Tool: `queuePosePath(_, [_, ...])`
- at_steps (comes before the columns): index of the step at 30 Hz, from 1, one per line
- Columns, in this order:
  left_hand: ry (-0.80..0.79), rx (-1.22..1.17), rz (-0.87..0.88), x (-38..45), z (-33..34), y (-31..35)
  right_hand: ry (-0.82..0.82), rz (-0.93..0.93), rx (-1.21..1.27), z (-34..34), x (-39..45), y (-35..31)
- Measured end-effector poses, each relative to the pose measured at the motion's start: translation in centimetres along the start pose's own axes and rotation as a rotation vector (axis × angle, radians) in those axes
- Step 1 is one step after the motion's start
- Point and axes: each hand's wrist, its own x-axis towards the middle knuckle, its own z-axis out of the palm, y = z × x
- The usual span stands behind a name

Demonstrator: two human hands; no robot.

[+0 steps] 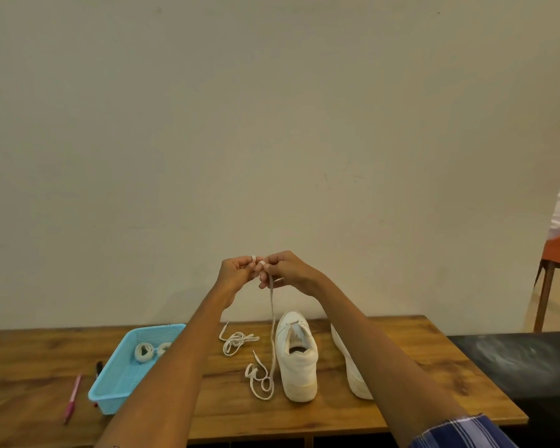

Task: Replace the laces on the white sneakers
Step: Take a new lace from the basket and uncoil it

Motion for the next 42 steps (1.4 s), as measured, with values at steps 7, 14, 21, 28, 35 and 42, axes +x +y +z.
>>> queuePosePath(7, [-0.152,0.032,-0.019,-0.8,0.4,0.3,0.135,0.026,-0.005,0.0,0.4,-1.0])
queuePosePath(14, [-0.224,0.059,-0.053,-0.9,0.7,0.4,0.273,0.085,0.079,0.0,1.0,-0.4])
queuePosePath(21, [-0.215,0.069,-0.062,-1.0,0.9,0.2,0.306,0.131,0.095,0.1,1.1,-0.5])
queuePosePath(28, [-0.23,0.072,-0.096,-1.3,0.9,0.3,0.305,0.142,0.055,0.1,1.8,-0.1])
queuePosePath(35, [-0.15,-0.11,-0.183,-1.6,0.4,1.1,0.258,0.026,-0.368,-0.3,2.4,2.4])
queuePosePath(42, [-0.012,-0.491,-0.251,-1.4,1.0,2.2,0.097,-0.096,-0.085,1.5,1.6,2.7])
